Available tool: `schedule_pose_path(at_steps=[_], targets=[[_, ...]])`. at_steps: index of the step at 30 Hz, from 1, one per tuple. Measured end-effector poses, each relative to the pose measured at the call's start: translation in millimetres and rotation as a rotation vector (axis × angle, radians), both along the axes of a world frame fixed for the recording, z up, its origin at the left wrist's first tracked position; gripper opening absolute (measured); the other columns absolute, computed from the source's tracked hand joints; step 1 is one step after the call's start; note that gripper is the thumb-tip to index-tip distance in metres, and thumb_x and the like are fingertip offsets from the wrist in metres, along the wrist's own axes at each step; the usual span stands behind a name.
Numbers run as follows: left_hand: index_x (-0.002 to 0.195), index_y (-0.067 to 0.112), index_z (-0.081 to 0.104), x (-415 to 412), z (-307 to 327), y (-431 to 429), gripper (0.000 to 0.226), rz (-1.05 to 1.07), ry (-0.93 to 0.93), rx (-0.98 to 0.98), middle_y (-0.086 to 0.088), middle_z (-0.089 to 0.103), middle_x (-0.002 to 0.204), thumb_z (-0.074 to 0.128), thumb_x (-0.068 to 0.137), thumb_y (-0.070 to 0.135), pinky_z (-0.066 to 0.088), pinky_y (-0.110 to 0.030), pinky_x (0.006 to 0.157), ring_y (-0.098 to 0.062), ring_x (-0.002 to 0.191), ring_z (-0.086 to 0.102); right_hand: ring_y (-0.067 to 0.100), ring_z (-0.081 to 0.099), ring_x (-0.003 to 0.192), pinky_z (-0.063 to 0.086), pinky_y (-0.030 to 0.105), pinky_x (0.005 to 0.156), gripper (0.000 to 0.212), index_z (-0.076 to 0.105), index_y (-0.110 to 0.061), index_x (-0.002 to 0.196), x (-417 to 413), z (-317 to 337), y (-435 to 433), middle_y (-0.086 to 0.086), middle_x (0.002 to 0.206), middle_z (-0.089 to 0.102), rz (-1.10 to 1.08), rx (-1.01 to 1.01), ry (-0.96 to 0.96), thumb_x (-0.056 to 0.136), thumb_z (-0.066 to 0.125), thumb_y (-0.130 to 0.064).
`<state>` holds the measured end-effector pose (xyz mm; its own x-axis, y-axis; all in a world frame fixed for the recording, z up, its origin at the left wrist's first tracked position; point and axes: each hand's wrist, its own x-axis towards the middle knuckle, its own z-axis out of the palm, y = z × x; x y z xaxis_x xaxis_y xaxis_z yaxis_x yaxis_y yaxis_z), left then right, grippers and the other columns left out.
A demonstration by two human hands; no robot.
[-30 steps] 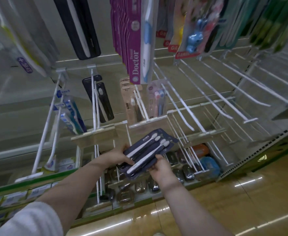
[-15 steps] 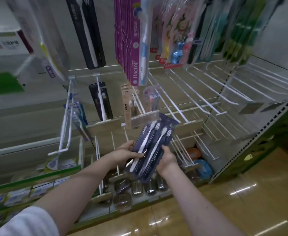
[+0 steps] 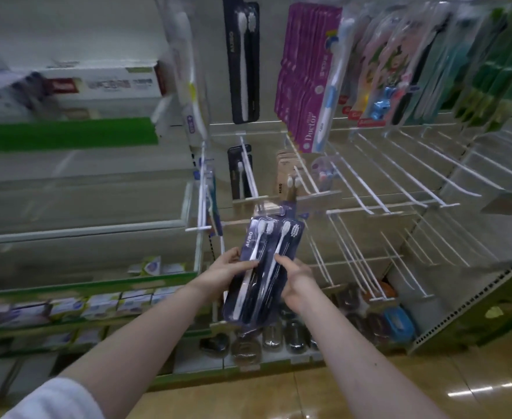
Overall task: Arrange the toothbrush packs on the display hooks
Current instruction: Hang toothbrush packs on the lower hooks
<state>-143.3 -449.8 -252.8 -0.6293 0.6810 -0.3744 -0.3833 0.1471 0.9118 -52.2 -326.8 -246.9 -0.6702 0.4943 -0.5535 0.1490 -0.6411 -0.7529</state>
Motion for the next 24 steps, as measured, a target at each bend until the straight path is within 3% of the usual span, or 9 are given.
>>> schedule_pose_path(at_steps=[3, 6, 9, 13, 19, 24], targets=[[0.124, 0.001, 0.051, -1, -1, -22, 0.049, 0.063, 0.025, 0.032, -0.018, 0.067, 0.111, 0.071, 0.080, 0.007, 0.052, -0.045, 0.090, -0.031, 0.095, 0.066, 0.030, 0.062, 0.074, 0.051, 0.041, 0.076, 0.015, 0.060, -0.003, 0.104, -8, 2, -22, 0.017, 0.088, 0.066, 0.057, 0.105, 0.027, 0.090, 0.056, -0.004], [0.122, 0.004, 0.051, -3, 0, -43, 0.053, 0.118, 0.041, 0.042, -0.019, 0.065, 0.115, 0.075, 0.075, 0.008, 0.048, -0.054, 0.094, -0.037, 0.103, 0.064, 0.031, 0.064, 0.080, 0.052, 0.045, 0.082, 0.012, 0.062, -0.007, 0.101, -13, 2, -35, 0.014, 0.088, 0.067, 0.106, 0.195, 0.000, 0.090, 0.058, -0.007], [0.123, 0.005, 0.052, -5, 2, -52, 0.042, 0.175, 0.077, 0.070, -0.018, 0.064, 0.117, 0.065, 0.083, 0.000, 0.052, -0.048, 0.089, -0.034, 0.103, 0.063, 0.030, 0.065, 0.082, 0.053, 0.044, 0.085, 0.014, 0.063, -0.008, 0.102, -16, 4, -37, 0.009, 0.086, 0.069, 0.130, 0.271, -0.038, 0.089, 0.059, -0.012], [0.118, 0.007, 0.055, -9, 5, -50, 0.034, 0.257, 0.112, 0.062, -0.012, 0.067, 0.108, 0.059, 0.086, -0.004, 0.055, -0.036, 0.077, -0.027, 0.093, 0.065, 0.028, 0.061, 0.080, 0.049, 0.035, 0.076, 0.009, 0.060, -0.009, 0.097, -17, 8, -28, 0.009, 0.087, 0.066, 0.121, 0.343, -0.078, 0.090, 0.058, -0.014], [0.106, 0.013, 0.060, -18, 0, -25, 0.023, 0.283, 0.143, 0.030, -0.010, 0.068, 0.104, 0.060, 0.087, -0.001, 0.049, -0.044, 0.093, -0.027, 0.096, 0.064, 0.023, 0.058, 0.070, 0.043, 0.029, 0.060, 0.008, 0.057, -0.003, 0.092, -14, 9, 6, 0.010, 0.080, 0.062, 0.105, 0.390, -0.098, 0.089, 0.057, -0.011], [0.113, 0.014, 0.057, -28, 0, 6, 0.026, 0.385, 0.195, 0.006, -0.012, 0.067, 0.114, 0.062, 0.088, 0.007, 0.048, -0.046, 0.097, -0.028, 0.104, 0.063, 0.032, 0.064, 0.079, 0.046, 0.032, 0.068, 0.026, 0.062, 0.004, 0.102, -15, 2, 35, 0.017, 0.086, 0.066, 0.153, 0.386, -0.119, 0.087, 0.059, -0.017]])
